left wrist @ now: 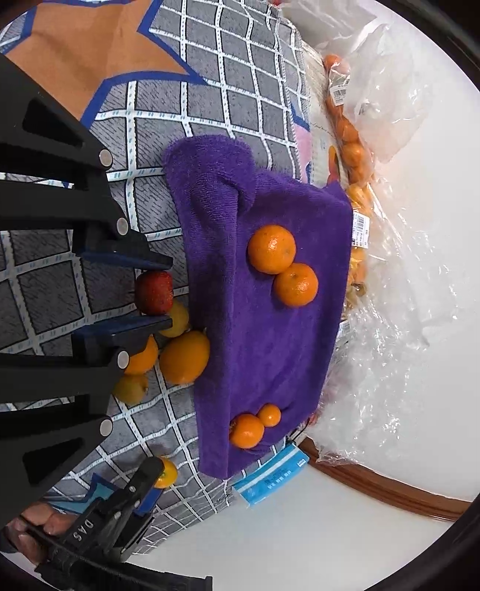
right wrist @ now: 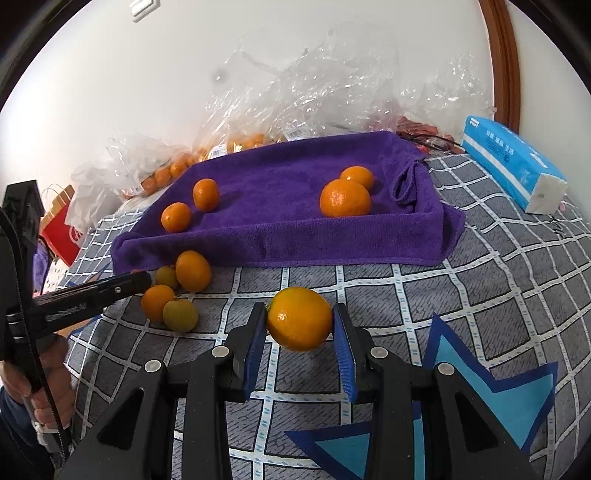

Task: Organize fruits
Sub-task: 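Grasp the red fruit with the left gripper while the right gripper holds its orange, then lift the orange and red fruit and carry them over the purple towel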

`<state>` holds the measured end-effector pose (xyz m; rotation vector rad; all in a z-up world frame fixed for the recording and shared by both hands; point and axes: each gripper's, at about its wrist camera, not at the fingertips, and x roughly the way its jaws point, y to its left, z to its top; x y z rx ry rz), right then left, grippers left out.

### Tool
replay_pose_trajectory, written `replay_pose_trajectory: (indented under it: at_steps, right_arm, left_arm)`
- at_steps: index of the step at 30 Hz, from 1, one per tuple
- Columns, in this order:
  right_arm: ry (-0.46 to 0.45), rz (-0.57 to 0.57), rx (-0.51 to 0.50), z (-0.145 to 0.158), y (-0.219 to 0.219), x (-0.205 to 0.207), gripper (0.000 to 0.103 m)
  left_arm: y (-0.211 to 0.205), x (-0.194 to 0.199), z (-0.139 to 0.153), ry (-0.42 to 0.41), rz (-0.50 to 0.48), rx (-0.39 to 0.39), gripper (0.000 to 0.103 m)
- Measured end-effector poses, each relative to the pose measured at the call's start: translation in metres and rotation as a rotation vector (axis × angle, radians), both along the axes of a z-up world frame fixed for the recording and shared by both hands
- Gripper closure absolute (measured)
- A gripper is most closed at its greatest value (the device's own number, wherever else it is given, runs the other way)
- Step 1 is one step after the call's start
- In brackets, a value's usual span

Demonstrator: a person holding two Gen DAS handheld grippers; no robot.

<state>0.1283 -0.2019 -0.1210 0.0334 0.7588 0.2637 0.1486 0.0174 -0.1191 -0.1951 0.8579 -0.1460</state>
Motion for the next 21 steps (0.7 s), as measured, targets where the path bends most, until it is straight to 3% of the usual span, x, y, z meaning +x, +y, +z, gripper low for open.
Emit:
replay_pose_trajectory:
  at_steps: [5,15,21]
  right_arm:
    - [0.003,0.009,-0.022,0.012,0.007,-0.003,0.068]
    - [-0.115,0.021,-0.06,0.069,0.024,0.016,0.068]
    - [-0.143,0.012,-0.069,0.077,0.033,0.036,0.068]
  left_arm:
    - [-0.001,-0.001,0.013,-0.026,-0.002,-0.007,0.079]
    - [0.009,0.015,0.043,-0.091,0.033,-0.037,0.079]
    - [0.013,0.027,0.057,-0.128,0.055,-0.022,0.079]
